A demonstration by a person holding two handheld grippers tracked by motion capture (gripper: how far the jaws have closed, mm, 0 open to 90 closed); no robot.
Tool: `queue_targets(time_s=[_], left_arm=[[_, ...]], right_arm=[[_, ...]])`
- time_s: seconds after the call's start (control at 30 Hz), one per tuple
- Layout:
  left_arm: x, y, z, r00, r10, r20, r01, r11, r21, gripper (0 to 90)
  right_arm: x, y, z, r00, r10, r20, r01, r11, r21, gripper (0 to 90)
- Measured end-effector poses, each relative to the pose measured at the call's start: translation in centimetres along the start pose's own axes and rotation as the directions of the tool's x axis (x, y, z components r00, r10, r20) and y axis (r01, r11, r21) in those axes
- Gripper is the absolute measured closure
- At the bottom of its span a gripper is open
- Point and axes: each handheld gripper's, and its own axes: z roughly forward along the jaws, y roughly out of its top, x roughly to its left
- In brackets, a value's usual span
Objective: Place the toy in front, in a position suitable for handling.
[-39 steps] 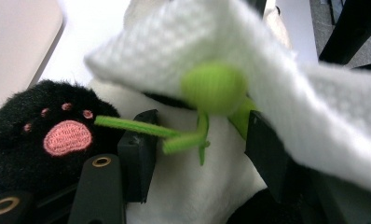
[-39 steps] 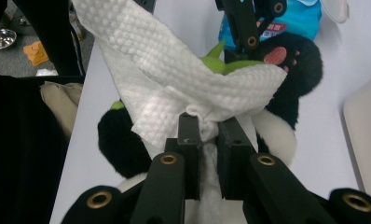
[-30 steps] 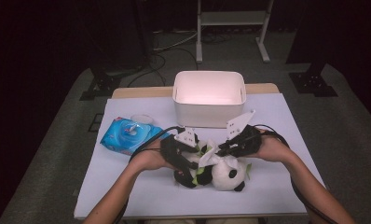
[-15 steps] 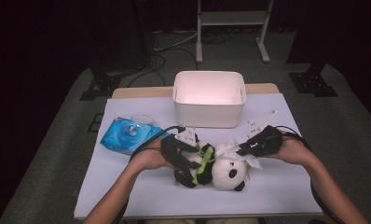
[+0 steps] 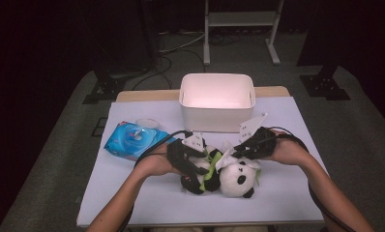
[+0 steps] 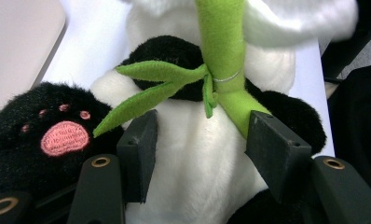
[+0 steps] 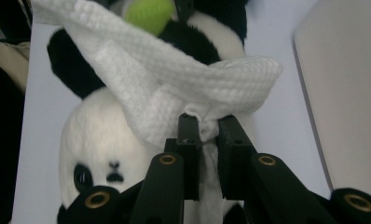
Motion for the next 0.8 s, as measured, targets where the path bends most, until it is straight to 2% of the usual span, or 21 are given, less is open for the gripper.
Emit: queue_targets(time_s=[0.17,0.27,0.6,0.8], left_arm=[[0.0,0.0,0.0,1.0,0.001,-0.001,-0.001,1.0,0.001,43.2],[0.0,0.0,0.0,1.0,0.002,-0.001,-0.002,1.0,0.002,43.2],[0.0,0.1,0.0,1.0,0.002,-0.001,-0.002,1.0,0.008,43.3],[0.0,0.0,0.0,1.0,0.002,0.0,-0.002,1.0,0.006,43.3]], right_arm=[[0.3,1.4,0.5,0.9994,-0.021,-0.029,0.02,0.999,-0.034,78.0],[0.6,1.9,0.6,0.9979,-0.034,-0.055,0.031,0.998,-0.052,72.7],[1.3,2.5,0.2,0.9917,-0.082,-0.1,0.072,0.993,-0.096,58.2],[1.4,3.2,1.0,0.9893,-0.07,-0.128,0.056,0.993,-0.106,55.9]])
